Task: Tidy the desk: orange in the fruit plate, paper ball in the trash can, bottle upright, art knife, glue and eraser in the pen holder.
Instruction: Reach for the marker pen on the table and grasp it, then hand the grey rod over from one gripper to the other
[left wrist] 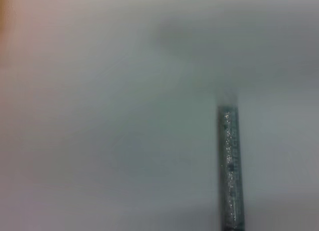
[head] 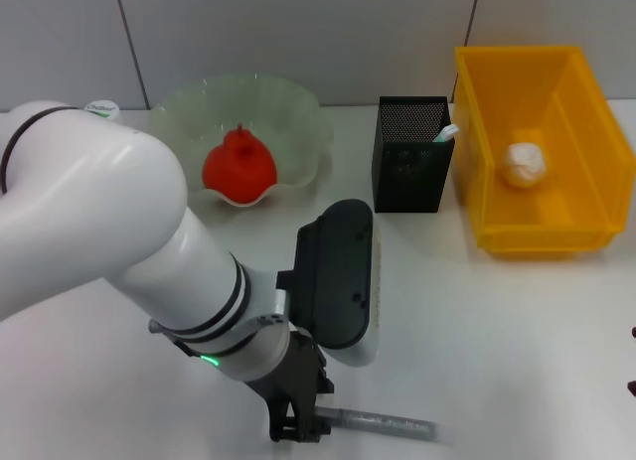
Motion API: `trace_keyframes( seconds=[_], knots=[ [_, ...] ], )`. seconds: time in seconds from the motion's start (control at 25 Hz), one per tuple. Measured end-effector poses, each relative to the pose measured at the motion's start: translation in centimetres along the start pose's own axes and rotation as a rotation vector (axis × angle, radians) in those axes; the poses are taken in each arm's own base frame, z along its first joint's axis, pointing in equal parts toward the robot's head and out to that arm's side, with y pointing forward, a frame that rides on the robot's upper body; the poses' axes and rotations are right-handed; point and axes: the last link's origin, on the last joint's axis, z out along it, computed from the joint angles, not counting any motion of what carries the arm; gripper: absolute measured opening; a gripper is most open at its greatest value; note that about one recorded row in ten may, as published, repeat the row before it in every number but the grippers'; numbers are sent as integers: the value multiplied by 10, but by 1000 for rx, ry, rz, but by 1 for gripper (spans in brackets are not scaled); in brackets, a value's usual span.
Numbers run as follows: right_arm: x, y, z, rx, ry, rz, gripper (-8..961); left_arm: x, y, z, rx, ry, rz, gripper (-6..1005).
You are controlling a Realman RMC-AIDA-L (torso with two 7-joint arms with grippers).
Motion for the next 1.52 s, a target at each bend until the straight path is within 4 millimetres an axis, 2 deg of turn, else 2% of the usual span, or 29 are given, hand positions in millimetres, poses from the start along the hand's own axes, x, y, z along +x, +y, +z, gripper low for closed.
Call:
trace_keyframes(
  seconds=[0.28, 0.52, 0.72, 1.52],
  knots=[
    [0, -2, 1, 5, 2, 4, 727, -1, 0, 2, -8, -10, 0, 390],
    [1, -2, 1, 7, 5, 7, 727, 0, 1, 3, -9, -12, 3, 243],
    [1, -2, 1, 8, 4, 9, 727, -1, 1, 4, -12, -15, 3, 208],
    [7, -1, -4, 16, -20, 28, 727, 1, 8, 7, -22, -17, 25, 155]
  ],
)
